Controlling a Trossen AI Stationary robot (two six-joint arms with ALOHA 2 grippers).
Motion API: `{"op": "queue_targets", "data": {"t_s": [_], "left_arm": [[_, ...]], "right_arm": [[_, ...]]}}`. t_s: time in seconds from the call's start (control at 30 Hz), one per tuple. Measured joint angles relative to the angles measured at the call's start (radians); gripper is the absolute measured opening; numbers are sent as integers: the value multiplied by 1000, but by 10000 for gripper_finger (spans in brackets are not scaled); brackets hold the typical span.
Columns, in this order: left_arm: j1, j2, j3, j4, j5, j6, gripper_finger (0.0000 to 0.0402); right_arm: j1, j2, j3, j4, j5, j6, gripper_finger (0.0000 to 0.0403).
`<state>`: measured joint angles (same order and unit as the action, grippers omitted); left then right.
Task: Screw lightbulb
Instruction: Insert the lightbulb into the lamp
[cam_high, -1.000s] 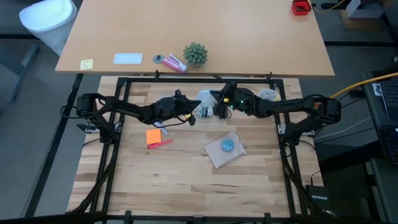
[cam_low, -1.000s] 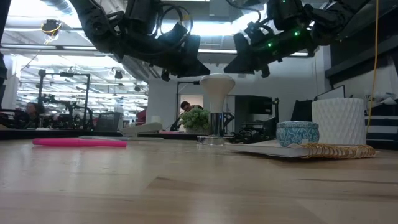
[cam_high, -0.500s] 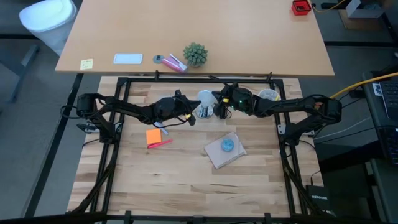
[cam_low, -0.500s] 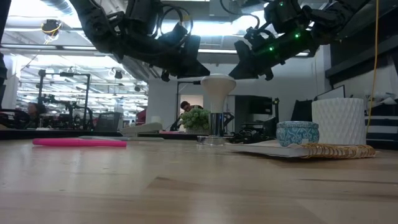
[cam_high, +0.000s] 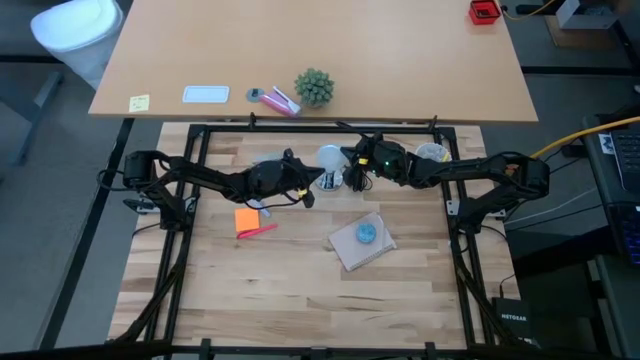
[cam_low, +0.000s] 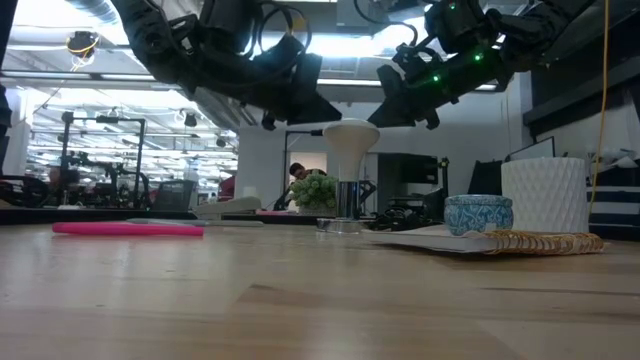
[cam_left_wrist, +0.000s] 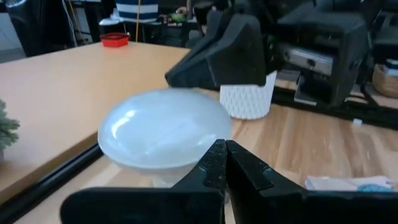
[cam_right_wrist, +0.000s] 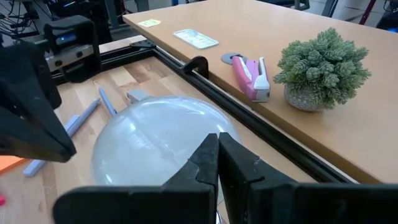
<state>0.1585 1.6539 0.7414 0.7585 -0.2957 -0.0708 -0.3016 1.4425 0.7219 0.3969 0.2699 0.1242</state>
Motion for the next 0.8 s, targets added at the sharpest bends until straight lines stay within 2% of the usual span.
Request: {"op": "queue_targets", "data": {"t_s": [0.6, 0.8], "left_arm": [[58, -1, 0, -21, -71, -8, 0], [61, -2, 0, -28, -145, -8, 0]], "right_arm": [[-2, 0, 0, -15, -51, 2, 11], [1, -1, 0, -29, -150, 10, 11]]}}
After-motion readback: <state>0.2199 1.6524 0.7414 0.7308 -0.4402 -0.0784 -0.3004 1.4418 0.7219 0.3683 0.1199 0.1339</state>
